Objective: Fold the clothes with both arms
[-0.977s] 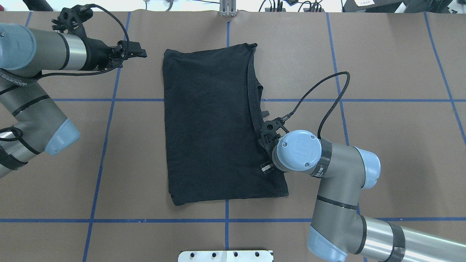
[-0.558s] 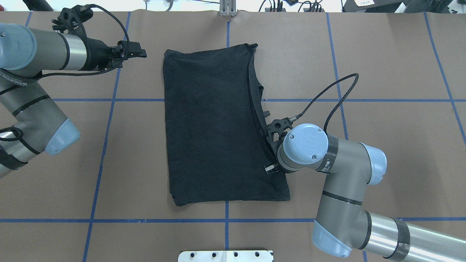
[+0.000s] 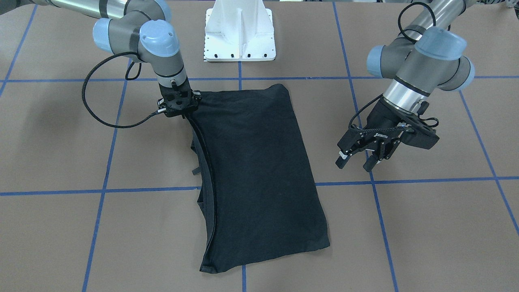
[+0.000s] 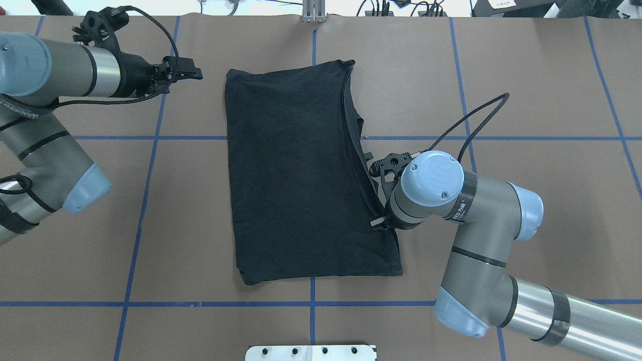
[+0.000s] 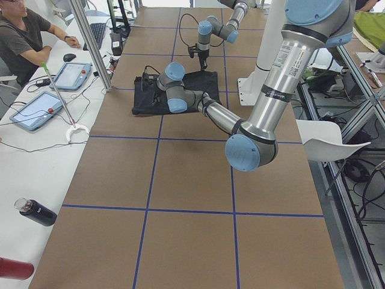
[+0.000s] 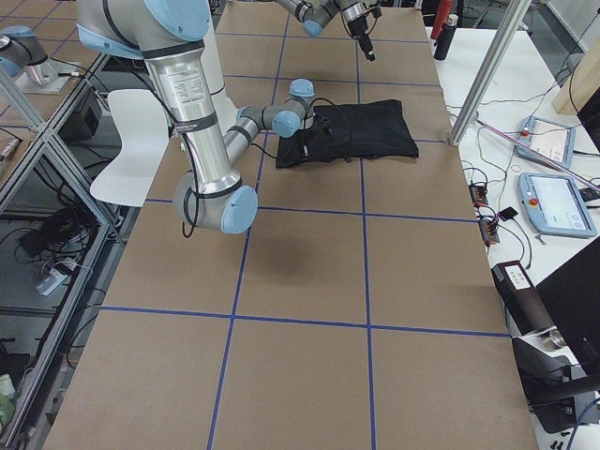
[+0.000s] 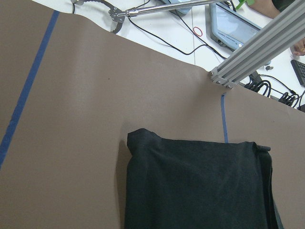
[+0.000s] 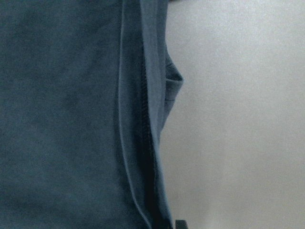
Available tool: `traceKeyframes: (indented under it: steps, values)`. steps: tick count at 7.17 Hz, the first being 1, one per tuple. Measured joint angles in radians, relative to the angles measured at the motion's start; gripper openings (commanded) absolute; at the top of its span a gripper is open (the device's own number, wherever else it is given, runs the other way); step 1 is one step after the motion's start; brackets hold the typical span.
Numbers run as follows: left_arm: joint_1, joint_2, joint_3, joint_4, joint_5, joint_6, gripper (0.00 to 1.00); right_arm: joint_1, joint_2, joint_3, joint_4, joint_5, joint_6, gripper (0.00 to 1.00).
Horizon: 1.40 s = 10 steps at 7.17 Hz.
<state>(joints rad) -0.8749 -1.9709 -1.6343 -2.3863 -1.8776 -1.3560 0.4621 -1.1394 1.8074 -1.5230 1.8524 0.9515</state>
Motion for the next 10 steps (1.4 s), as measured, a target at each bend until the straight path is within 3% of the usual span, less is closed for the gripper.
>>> traceKeyframes:
  steps: [4,10]
  values:
    - [0.001,-0.007,0.005,0.003,0.0,0.008,1.0,0.008,0.025,-0.006,0.004,-0.005,0.025,0.99]
    - [0.001,-0.009,0.007,0.004,-0.001,0.009,1.0,0.014,0.073,-0.122,0.04,-0.078,-0.037,0.99]
